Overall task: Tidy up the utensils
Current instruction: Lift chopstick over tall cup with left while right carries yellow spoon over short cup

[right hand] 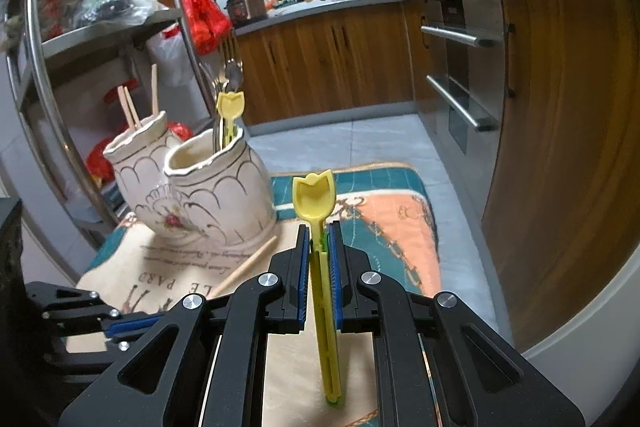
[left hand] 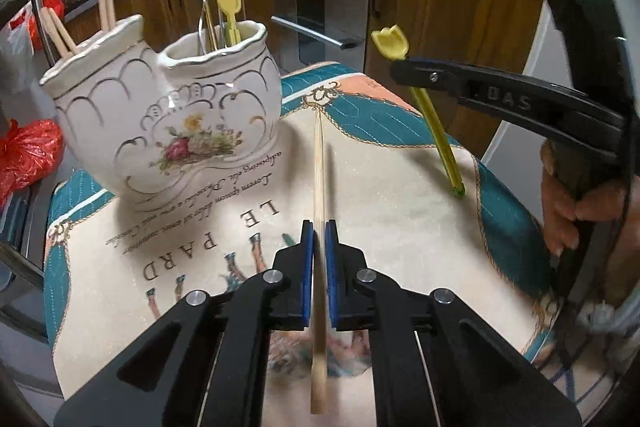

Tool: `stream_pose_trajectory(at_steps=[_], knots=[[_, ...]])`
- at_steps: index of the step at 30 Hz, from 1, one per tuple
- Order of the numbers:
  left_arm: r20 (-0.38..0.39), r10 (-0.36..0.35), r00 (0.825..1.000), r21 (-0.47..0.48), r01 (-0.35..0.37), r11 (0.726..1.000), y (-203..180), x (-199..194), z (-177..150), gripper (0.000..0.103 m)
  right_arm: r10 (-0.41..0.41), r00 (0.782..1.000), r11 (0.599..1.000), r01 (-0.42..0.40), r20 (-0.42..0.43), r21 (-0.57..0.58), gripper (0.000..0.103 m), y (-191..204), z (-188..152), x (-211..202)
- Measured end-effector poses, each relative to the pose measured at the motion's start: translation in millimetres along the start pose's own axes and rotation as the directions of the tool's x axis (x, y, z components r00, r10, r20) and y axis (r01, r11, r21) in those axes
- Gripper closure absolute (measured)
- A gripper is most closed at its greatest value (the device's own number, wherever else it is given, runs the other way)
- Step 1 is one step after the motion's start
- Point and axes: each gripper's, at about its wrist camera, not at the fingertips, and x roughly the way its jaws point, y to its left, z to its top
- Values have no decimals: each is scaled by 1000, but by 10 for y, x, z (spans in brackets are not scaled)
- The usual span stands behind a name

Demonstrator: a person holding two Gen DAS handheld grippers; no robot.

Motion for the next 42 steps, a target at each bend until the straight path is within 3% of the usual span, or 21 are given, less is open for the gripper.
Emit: stream_pose_trajectory(at_steps=[6, 10, 16, 20, 25, 34, 38, 42], knots=[[119, -12, 993, -3, 13, 1000, 123, -421, 51, 97, 5, 999, 1000, -4, 45, -29, 92, 85, 25, -104], [219, 10, 976, 5, -12, 1000, 253, -711, 117, 97, 12, 998, 999, -10, 63, -43, 92, 168, 61, -138], [358, 86, 930, -60, -69, 996, 607, -961, 290, 97, 46, 994, 996, -38, 99, -75, 92, 337, 257, -131], [432, 109, 895, -155, -45, 987, 925, -1047, 445, 97, 71, 987, 996, -62, 144, -66, 92, 415, 497, -91], [522, 126, 843, -240, 3, 971, 1267, -1006, 702, 97, 118, 966, 993, -108, 232, -54, 92, 527, 794, -57], [586, 125, 800, -325, 91, 941, 1584, -709, 1011, 97, 195, 938, 981, -183, 286, -70, 92, 631, 1052, 293], [616, 158, 772, -323, 65, 944, 1557, -595, 1050, 97, 232, 924, 973, -220, 306, -74, 92, 638, 1063, 429], [631, 202, 749, -297, -7, 955, 1453, -461, 1046, 97, 267, 907, 964, -254, 327, -81, 92, 656, 1024, 515]])
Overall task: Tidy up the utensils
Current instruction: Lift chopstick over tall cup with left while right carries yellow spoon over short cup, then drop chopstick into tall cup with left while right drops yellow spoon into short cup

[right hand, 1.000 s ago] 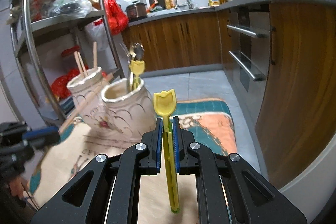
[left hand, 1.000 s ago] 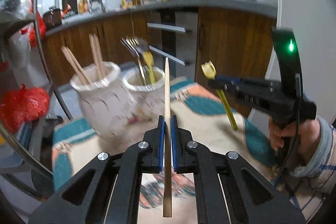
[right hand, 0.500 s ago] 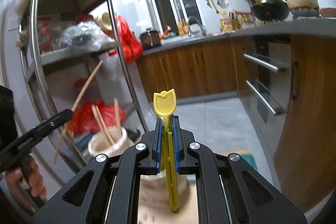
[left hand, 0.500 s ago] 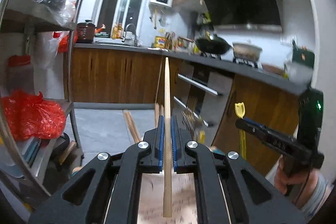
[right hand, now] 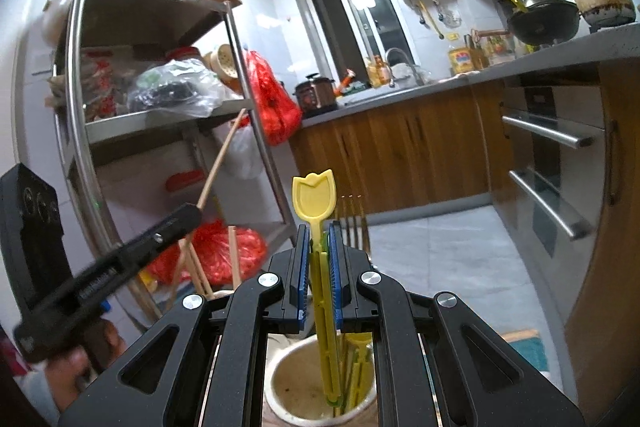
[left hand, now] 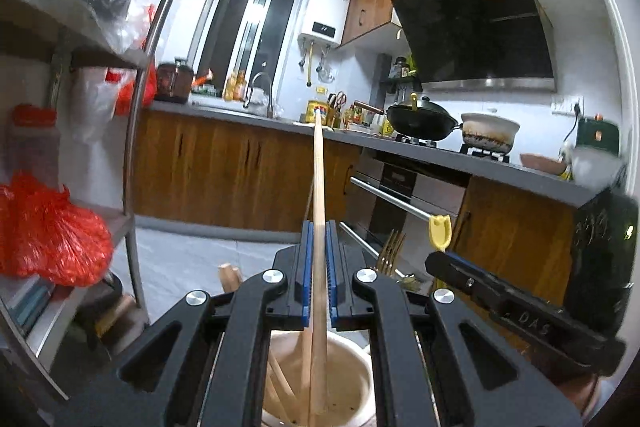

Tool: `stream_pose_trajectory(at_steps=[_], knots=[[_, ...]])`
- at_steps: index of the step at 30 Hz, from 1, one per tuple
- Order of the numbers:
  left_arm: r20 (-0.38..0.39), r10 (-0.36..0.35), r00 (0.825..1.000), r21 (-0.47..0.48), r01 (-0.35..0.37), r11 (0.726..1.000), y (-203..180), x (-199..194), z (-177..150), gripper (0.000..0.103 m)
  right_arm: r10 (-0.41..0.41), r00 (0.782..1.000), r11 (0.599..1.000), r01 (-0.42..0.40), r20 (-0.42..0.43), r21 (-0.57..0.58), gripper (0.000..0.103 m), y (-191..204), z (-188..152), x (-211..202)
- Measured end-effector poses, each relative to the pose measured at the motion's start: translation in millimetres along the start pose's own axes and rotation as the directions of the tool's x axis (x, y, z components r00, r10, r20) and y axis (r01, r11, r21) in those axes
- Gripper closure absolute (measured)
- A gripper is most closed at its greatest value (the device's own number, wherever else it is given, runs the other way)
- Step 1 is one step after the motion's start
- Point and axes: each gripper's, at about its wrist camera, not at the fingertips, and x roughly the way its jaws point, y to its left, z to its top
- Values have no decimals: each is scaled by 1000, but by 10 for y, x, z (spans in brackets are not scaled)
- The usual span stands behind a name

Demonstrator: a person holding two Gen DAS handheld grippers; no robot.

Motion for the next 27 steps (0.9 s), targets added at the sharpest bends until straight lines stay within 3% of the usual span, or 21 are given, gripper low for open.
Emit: stream_pose_trajectory(at_steps=[6, 13, 27], knots=[[37, 61, 997, 96, -64, 993, -102, 69, -206, 97, 18, 1000, 1000, -18, 1, -19, 92, 38, -72, 81], [3, 63, 998, 136, -63, 989, -115, -31, -339, 97, -3, 1000, 998, 2, -22, -55, 92, 79, -160, 95], [-110, 94, 990, 115, -81, 990, 17, -160, -403, 97, -71, 994, 995, 65, -83, -69, 92, 48, -313, -15]])
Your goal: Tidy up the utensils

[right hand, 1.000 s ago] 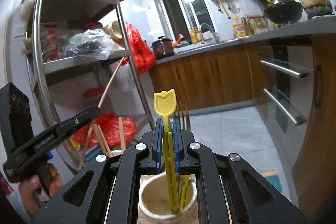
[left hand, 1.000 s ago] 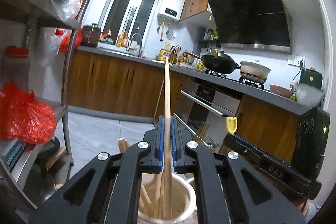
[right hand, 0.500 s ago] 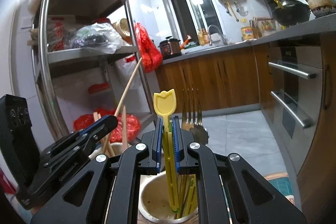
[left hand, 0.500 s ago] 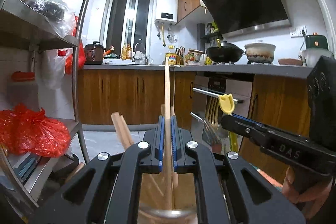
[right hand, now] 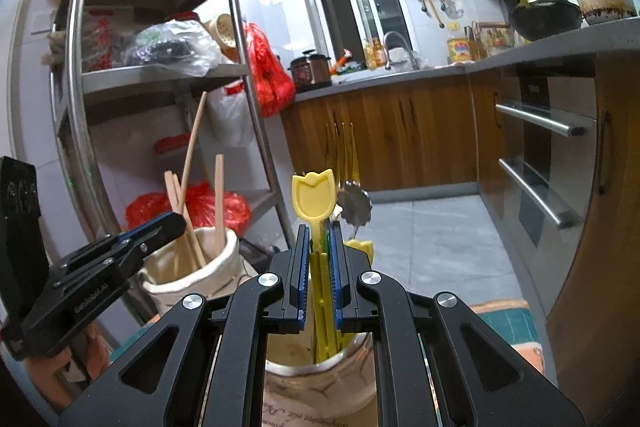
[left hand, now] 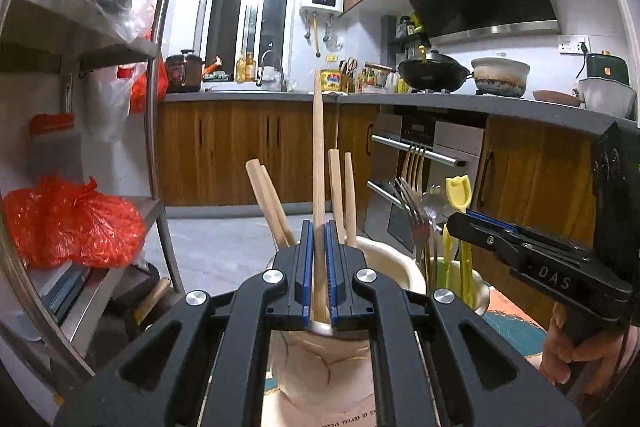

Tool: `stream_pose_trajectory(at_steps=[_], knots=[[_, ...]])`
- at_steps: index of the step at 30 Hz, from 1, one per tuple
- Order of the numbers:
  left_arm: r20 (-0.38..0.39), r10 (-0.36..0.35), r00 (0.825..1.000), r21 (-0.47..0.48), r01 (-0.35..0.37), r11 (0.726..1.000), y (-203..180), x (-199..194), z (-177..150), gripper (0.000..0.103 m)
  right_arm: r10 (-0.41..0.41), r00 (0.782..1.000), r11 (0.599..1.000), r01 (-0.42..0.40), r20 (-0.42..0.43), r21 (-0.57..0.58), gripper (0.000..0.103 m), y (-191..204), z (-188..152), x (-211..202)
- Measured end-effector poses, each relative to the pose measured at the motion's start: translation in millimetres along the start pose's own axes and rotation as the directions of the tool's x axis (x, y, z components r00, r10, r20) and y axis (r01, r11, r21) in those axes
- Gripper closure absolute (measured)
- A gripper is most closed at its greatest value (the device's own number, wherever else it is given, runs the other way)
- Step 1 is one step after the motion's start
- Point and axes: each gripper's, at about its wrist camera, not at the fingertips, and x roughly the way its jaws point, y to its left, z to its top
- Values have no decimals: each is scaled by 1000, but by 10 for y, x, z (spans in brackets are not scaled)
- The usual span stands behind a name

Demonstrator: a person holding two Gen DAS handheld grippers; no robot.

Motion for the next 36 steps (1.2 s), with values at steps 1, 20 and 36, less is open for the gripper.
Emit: stream_pose_trajectory(at_steps=[1, 20, 36], knots=[[-9, -2, 1000, 3, 2, 1000, -5, 5, -3, 97, -2, 1000, 1000, 2, -3, 4, 92, -4, -8, -5], [-2, 7, 1000, 38, -7, 999, -86, -31, -16, 75, -15, 999, 1000, 15, -43, 3, 89, -6, -75, 16], [48, 10, 999, 14, -11, 1000, -76, -392, 29, 16, -27, 1000, 1000, 27, -1, -1, 13, 10, -64, -374]])
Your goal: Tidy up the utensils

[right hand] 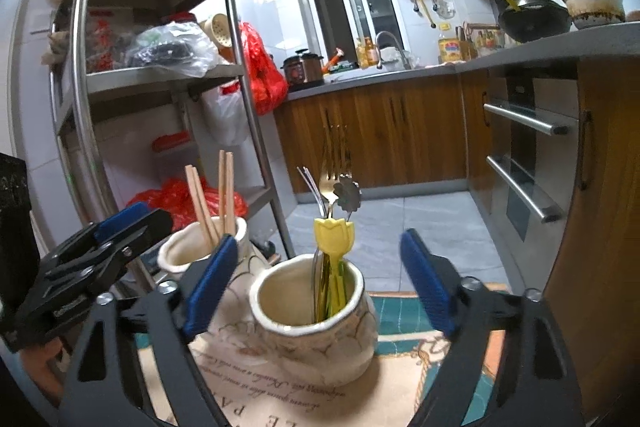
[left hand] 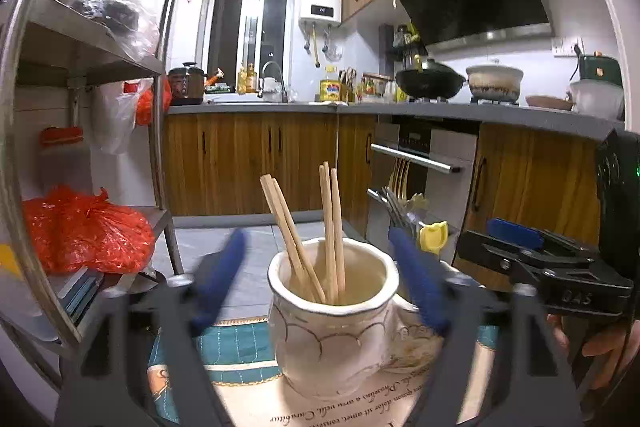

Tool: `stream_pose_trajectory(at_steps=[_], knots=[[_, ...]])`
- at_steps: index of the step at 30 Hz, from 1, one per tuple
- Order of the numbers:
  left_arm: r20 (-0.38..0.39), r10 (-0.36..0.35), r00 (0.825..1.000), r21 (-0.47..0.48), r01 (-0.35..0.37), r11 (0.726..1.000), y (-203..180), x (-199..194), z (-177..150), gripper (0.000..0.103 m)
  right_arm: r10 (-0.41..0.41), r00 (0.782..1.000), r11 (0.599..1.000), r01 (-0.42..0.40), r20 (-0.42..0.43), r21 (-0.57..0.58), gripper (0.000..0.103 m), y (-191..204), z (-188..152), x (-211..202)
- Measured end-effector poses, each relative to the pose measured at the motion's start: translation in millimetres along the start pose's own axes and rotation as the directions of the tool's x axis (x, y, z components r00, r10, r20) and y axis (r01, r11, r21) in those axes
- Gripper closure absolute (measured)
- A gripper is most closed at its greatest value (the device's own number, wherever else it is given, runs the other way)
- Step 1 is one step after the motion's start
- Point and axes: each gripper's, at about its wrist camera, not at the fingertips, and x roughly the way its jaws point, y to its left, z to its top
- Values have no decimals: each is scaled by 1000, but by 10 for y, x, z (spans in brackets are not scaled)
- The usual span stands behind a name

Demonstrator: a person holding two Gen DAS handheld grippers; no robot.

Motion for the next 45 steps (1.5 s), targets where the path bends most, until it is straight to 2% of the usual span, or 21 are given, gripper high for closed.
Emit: stream_pose_trajectory(at_steps=[1, 3, 5, 15, 20, 25, 45], knots=[[11, 1, 1000, -6, -1, 1000, 2, -58, 2, 14, -3, 1000, 1000, 3, 3, -5, 9, 1, 3, -42], [16, -3, 1000, -12, 3, 1000, 0, -158, 6, 8, -11, 1000, 1000, 11, 16, -17, 8, -7, -18, -153], [20, -7, 1000, -15, 7, 1000, -2, -240, 3, 6, -21, 1000, 999, 21, 15, -27, 7, -6, -32, -219], [-14, 6, 1000, -44, -6, 999, 18, -578, -149, 6, -59, 998, 995, 60, 12, -78, 5, 34, -178, -520], [-68, 45, 997, -6, -45, 999, -55, -539, -361, 6, -80, 997, 988, 82, 21, -133, 5, 100, -280, -544], [-77, 69, 995, 20, -67, 998, -81, -513, -467, 6, -88, 996, 981, 89, 18, -173, 5, 146, -354, -514], [-100, 82, 992, -21, -84, 996, 9, -461, -502, 6, -84, 996, 978, 81, -7, -190, 5, 164, -428, -457]])
